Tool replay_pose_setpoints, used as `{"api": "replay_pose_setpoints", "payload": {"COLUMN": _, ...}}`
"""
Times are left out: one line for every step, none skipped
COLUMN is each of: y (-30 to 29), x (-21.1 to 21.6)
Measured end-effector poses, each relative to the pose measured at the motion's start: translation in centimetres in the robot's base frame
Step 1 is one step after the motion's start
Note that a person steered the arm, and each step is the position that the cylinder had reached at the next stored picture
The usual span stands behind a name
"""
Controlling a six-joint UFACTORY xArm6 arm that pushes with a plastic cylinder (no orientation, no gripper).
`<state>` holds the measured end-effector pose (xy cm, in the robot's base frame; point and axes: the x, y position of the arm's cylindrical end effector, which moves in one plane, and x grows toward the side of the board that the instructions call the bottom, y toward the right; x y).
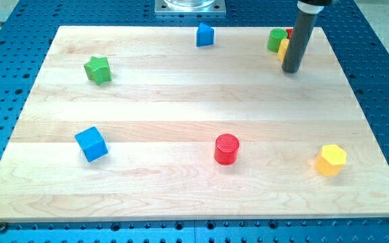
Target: Move the green star into the yellow heart
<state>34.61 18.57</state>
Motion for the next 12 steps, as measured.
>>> {"api": "replay_pose_setpoints", "payload": {"y": -9.4, "x": 6.2}}
{"api": "replay_pose_setpoints", "payload": {"y": -21.0, "x": 7.2}}
{"api": "replay_pose_setpoints", "payload": {"y": -33.3, "x": 7.8}}
{"api": "replay_pose_setpoints", "payload": {"y": -40.9, "x": 5.4}}
{"api": "replay_pose_setpoints", "payload": {"y": -40.8, "x": 1.9}}
{"api": "replay_pose_setpoints", "payload": {"y": -37.5, "x": -1.4}}
{"api": "replay_pose_setpoints", "payload": {"y": -26.6, "x": -2.5}}
{"api": "replay_pose_setpoints", "payload": {"y": -21.2, "x": 0.0}}
{"api": "replay_pose_setpoints", "payload": {"y": -22.0, "x": 2.8}}
{"api": "replay_pose_setpoints", "payload": {"y": -14.4, "x": 1.0}}
{"api": "replay_pose_setpoints", "payload": {"y": -19.7, "x": 0.4}}
{"api": "replay_pose_setpoints", "payload": {"y": -10.2, "x": -4.4}}
